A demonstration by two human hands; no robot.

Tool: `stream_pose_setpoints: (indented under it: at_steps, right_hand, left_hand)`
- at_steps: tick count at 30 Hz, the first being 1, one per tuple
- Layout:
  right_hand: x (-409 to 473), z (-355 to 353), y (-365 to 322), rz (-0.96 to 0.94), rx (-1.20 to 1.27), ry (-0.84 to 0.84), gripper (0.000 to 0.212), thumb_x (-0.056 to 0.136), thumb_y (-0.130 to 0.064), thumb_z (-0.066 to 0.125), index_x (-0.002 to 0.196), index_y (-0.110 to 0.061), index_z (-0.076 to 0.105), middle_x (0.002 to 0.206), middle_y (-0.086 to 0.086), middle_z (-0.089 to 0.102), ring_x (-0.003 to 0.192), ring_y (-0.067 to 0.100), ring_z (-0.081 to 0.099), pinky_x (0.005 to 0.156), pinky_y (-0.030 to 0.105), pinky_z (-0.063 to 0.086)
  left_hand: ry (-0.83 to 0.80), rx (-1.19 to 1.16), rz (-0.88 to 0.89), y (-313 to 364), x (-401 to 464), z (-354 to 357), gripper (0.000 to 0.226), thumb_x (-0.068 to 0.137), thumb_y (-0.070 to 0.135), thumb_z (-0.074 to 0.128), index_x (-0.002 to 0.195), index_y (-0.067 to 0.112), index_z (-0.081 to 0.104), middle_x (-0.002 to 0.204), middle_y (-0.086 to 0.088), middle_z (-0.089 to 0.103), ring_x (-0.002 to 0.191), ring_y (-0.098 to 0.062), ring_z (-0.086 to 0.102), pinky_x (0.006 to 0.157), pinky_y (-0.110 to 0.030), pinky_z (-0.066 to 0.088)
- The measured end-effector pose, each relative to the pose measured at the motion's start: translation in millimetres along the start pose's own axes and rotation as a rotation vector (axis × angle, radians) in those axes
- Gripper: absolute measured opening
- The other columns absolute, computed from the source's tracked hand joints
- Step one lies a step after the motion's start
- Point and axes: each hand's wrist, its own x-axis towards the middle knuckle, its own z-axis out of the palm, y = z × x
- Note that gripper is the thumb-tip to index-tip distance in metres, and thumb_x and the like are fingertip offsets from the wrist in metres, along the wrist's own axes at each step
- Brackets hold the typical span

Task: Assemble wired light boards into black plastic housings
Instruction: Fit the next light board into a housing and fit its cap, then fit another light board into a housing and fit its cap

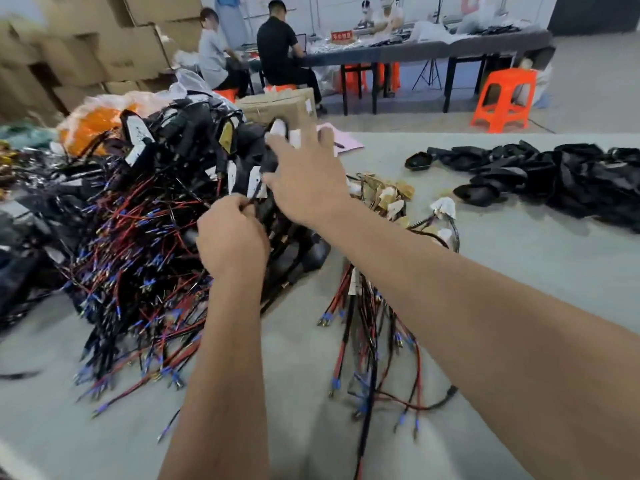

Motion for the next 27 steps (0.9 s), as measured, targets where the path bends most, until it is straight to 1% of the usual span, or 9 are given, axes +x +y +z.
stream_pose_setpoints:
  at_steps: [4,8,12,14,16,18,21,24,27]
  right_hand:
    - [1.1,21.5,9.5,-0.115,-0.126,-0.341,0.057,0.107,-0.051,0.037,0.16,-0.031,0.028,0.173,-0.001,-0.001,0.156,0.034,-0.001,0.12,0.066,0.01]
    - [4.0,25.2,9.9,-0.093,-0.12,-0.409,0.065,0.105,-0.061,0.032,0.162,-0.029,0.026,0.174,-0.005,-0.002,0.158,0.033,-0.002,0.12,0.068,0.0]
    - [-2.1,14.0,20.2,-0.091,0.028,-0.251,0.052,0.104,-0.057,0.041,0.15,-0.034,0.048,0.167,-0.001,0.029,0.155,0.026,0.016,0.122,0.059,0.012]
    - [-16.1,4.9,42.4,-0.07,0.172,-0.069,0.041,0.103,-0.044,0.051,0.136,-0.024,0.063,0.146,0.002,0.058,0.14,0.026,0.042,0.116,0.043,0.027]
    - [-38.7,-1.2,74.8,0.029,0.208,0.063,0.027,0.1,-0.03,0.057,0.117,-0.015,0.072,0.117,0.006,0.073,0.115,0.029,0.058,0.101,0.036,0.036]
    - [-66.3,-2.5,110.8,0.246,0.097,0.113,0.02,0.098,-0.024,0.058,0.107,-0.014,0.073,0.106,0.008,0.072,0.107,0.03,0.058,0.09,0.037,0.041]
    - [-105.2,-1.0,153.9,0.509,-0.112,0.0,0.019,0.095,-0.018,0.058,0.112,-0.012,0.065,0.118,0.016,0.059,0.117,0.035,0.048,0.089,0.038,0.044]
    - [-121.2,0.3,170.4,0.587,-0.096,-0.124,0.016,0.096,-0.017,0.057,0.108,-0.008,0.063,0.119,0.02,0.057,0.114,0.04,0.052,0.079,0.039,0.045]
    - [-126.3,-4.7,177.0,0.578,0.012,-0.064,0.013,0.094,-0.021,0.059,0.085,-0.011,0.061,0.097,0.016,0.068,0.095,0.038,0.062,0.066,0.037,0.044]
  left_hand:
    - [-0.036,0.029,-0.053,-15.9,9.4,8.9,0.025,0.102,0.019,0.054,0.118,0.015,0.072,0.121,-0.016,0.069,0.118,-0.038,0.059,0.095,-0.042,0.045]
    - [0.024,-0.001,-0.071,-5.2,5.3,17.8,0.028,0.099,0.024,0.056,0.124,0.014,0.065,0.129,-0.019,0.062,0.125,-0.042,0.051,0.101,-0.045,0.04]
    - [0.118,-0.086,-0.116,25.2,-12.0,24.0,0.032,0.096,0.022,0.058,0.127,0.015,0.059,0.135,-0.018,0.053,0.128,-0.041,0.044,0.101,-0.046,0.037]
    - [0.191,-0.113,-0.014,36.6,-24.0,29.1,0.034,0.09,0.013,0.058,0.124,0.013,0.059,0.13,-0.016,0.055,0.123,-0.038,0.046,0.099,-0.039,0.032]
    - [0.234,-0.188,0.148,47.3,-39.5,37.8,0.033,0.083,0.005,0.056,0.115,0.01,0.061,0.118,-0.012,0.062,0.112,-0.033,0.052,0.093,-0.029,0.03]
    - [0.148,-0.34,0.216,61.1,-58.3,50.4,0.028,0.08,0.0,0.053,0.104,0.008,0.065,0.103,-0.008,0.065,0.1,-0.027,0.057,0.089,-0.027,0.04]
    - [-0.139,-0.415,0.19,80.9,-86.6,75.2,0.022,0.083,0.0,0.057,0.099,0.008,0.069,0.09,-0.001,0.068,0.09,-0.024,0.065,0.084,-0.033,0.05]
    - [-0.345,-0.39,0.172,91.4,-109.8,99.2,0.02,0.084,0.001,0.061,0.099,0.009,0.07,0.088,0.0,0.068,0.092,-0.023,0.067,0.085,-0.031,0.051]
    - [-0.451,-0.368,0.162,98.8,-126.6,116.0,0.015,0.088,0.006,0.062,0.1,0.01,0.069,0.099,-0.006,0.072,0.099,-0.025,0.066,0.089,-0.035,0.051]
